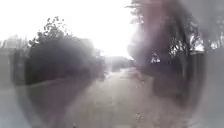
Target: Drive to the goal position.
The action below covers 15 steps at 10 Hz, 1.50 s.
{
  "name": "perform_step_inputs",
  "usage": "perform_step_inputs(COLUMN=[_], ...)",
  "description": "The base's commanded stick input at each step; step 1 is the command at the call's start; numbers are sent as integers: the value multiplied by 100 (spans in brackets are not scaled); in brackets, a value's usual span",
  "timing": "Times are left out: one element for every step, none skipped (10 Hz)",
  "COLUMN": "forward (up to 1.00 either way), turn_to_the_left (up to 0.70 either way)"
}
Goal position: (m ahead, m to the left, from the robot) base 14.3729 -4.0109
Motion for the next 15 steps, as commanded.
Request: perform_step_inputs(forward=[100,100,100,100,100,100,100,100,100,100,100,100,100,100,100], turn_to_the_left=[0,0,0,0,0,0,0,0,0,0,0,0,0,0,0])
